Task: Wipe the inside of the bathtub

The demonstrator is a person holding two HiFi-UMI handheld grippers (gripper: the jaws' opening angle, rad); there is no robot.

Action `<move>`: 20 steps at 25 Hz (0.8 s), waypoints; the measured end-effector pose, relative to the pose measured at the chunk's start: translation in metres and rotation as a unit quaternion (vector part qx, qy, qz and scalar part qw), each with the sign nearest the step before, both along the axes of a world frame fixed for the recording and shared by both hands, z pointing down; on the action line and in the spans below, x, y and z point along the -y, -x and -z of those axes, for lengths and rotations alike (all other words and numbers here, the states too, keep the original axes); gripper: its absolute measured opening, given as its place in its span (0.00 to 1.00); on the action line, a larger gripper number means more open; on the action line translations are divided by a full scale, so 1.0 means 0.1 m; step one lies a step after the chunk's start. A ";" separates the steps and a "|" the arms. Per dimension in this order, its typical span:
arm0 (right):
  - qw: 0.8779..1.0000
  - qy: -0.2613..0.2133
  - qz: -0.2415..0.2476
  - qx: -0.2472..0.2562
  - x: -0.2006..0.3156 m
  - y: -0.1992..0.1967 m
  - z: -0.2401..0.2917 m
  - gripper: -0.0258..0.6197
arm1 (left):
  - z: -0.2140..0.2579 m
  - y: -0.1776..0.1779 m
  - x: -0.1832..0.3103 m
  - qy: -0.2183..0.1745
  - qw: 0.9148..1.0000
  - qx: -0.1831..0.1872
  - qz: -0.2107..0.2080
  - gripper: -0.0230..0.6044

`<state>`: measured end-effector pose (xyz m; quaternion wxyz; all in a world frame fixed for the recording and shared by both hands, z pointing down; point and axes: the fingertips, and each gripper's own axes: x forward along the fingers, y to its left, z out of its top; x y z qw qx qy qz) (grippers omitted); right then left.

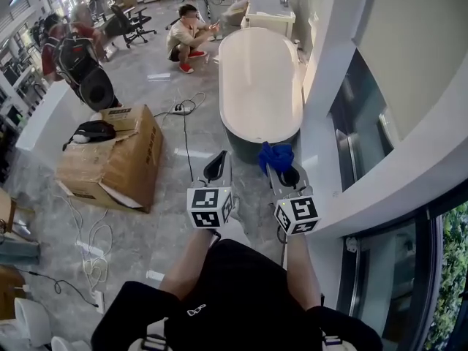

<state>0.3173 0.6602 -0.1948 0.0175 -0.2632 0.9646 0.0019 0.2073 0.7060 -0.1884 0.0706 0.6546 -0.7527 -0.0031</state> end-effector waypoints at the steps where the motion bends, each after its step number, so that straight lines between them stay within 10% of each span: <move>1: 1.000 0.002 -0.002 0.000 0.06 0.02 -0.02 0.16 | -0.02 0.03 0.06 0.001 1.000 -0.001 -0.002 0.04; 20: 0.996 0.086 -0.024 -0.009 1.89 1.23 -0.63 0.16 | -0.55 1.35 1.99 0.065 0.997 -0.025 -0.015 0.04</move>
